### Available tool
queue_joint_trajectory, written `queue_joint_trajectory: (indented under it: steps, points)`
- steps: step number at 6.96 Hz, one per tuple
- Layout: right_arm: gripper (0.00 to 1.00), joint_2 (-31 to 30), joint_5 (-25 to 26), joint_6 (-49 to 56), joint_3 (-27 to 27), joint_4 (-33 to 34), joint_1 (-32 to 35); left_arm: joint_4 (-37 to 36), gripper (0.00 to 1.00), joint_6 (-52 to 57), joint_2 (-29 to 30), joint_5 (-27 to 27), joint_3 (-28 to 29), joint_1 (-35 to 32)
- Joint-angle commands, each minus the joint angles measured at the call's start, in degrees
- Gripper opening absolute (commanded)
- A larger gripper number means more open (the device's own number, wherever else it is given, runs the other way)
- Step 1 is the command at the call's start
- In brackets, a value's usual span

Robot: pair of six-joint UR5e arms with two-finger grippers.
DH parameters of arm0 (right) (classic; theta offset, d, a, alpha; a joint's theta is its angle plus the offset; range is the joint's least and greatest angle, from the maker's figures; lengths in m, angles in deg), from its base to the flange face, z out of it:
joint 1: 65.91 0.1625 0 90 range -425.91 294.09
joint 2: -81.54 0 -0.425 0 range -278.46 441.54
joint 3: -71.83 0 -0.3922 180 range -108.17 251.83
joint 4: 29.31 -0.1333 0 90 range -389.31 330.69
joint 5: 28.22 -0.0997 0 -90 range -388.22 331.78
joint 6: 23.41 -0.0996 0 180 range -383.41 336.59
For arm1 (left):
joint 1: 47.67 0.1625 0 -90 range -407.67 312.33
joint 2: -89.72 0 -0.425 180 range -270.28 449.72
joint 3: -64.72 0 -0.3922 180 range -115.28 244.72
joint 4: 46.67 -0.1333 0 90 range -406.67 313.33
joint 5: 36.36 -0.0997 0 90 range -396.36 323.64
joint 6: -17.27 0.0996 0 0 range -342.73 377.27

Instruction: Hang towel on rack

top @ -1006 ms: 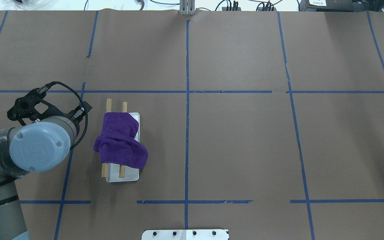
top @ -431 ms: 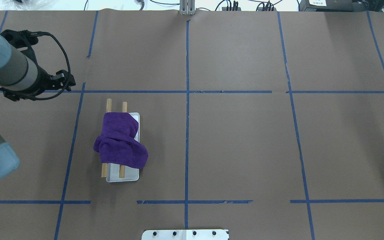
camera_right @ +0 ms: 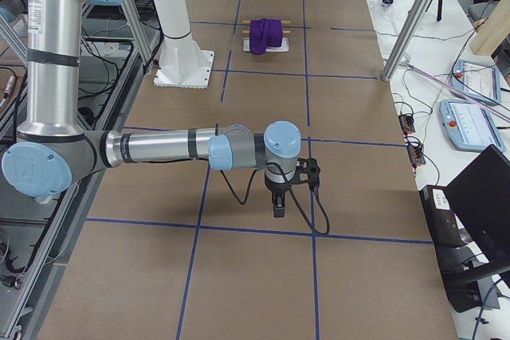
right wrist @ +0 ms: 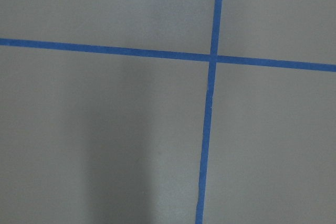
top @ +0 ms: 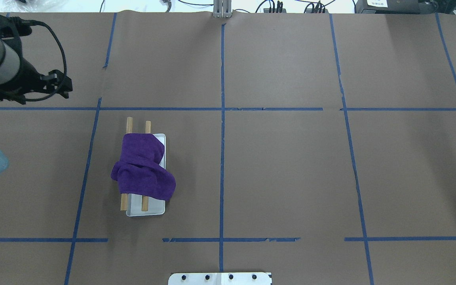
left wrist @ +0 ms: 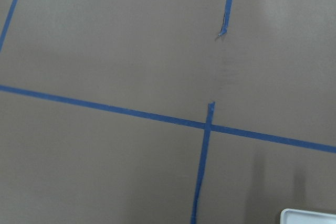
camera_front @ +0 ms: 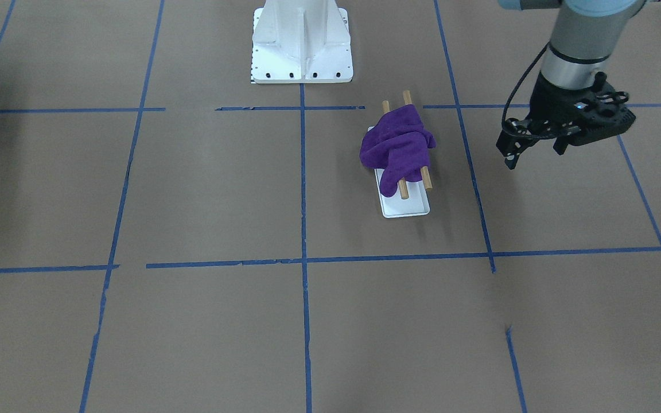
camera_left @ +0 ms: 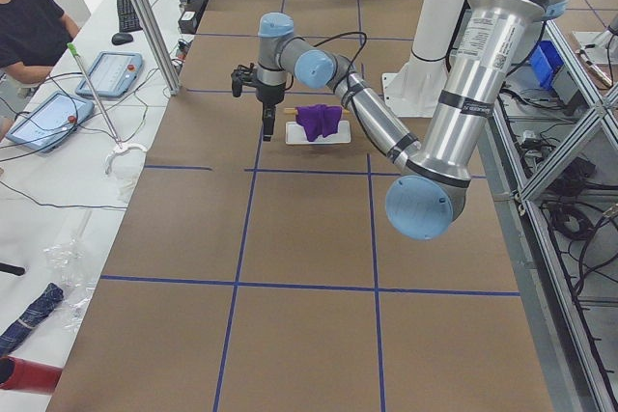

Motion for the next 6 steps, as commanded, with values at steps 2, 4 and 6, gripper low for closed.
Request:
queue_joint_trajectory:
  steps: [2,4,6]
  points:
    - [1.00,0.2,-2.2,6.1,-1.6,0.7,3.7,0.1,1.00,29.3,-3.0,9.3,9.9,-14.5]
    - [1.00,-0.4,-4.0,5.8,-1.5,0.7,3.6,1.2,1.00,42.5,-7.0,13.4,16.0,-20.0]
    - [1.00,-0.6,-4.0,5.8,-1.6,0.7,3.6,6.8,1.00,48.5,-14.3,13.7,16.5,-23.9]
